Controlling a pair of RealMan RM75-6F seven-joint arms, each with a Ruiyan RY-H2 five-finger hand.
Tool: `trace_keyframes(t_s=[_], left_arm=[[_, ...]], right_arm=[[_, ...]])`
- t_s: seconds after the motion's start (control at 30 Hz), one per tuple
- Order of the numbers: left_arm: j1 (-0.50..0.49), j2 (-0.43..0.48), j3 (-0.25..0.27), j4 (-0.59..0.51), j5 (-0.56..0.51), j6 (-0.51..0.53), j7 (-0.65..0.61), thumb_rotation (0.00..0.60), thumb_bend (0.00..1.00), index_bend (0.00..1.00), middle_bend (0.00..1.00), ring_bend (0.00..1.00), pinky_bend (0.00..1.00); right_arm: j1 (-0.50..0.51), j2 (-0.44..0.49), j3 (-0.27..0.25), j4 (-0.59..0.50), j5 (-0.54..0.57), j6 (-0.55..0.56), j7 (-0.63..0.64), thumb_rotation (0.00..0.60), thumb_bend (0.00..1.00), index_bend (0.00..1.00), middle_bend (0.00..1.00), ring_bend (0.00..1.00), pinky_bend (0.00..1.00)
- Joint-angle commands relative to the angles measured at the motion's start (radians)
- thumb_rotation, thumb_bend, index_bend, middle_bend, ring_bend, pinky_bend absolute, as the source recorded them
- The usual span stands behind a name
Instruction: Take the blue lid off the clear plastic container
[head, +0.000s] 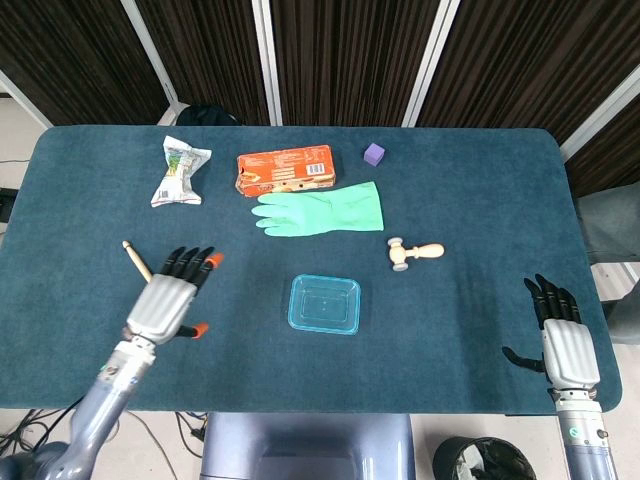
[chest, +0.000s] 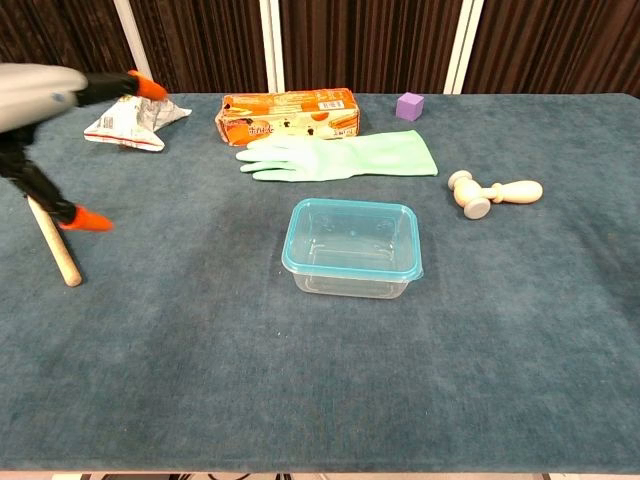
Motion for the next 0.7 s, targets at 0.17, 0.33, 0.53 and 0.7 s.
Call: trace_keyframes(t_s=[0.17, 0.33, 0.53, 0.7], left_arm=[[-0.201, -0.205, -0.080, 0.027, -0.334, -0.050, 0.230, 0.600, 0.00, 0.00, 0.00, 0.00, 0.00], [-0.313, -0.315, -0.120, 0.059, -0.529, -0.001, 0.342, 0.600, 0.00, 0.00, 0.00, 0.00, 0.00], [-0.405, -0.407, -0.155, 0.102, -0.666, 0.070, 0.417, 0.600, 0.00, 0.00, 0.00, 0.00, 0.00], [-0.461, -0.465, -0.186, 0.153, -0.744, 0.107, 0.436, 0.600, 0.00, 0.00, 0.00, 0.00, 0.00]], right_arm=[[0.001, 0.002, 0.005, -0.003, 0.014, -0.009, 0.011, 0.600, 0.19, 0.00, 0.00, 0.00, 0.00], [0.002, 0.002, 0.006, -0.007, 0.019, -0.015, 0.015, 0.600, 0.20, 0.00, 0.00, 0.00, 0.00], [0.004, 0.002, 0.014, -0.010, 0.037, -0.023, 0.025, 0.600, 0.20, 0.00, 0.00, 0.00, 0.00], [0.005, 0.002, 0.016, -0.016, 0.042, -0.028, 0.030, 0.600, 0.20, 0.00, 0.00, 0.00, 0.00]])
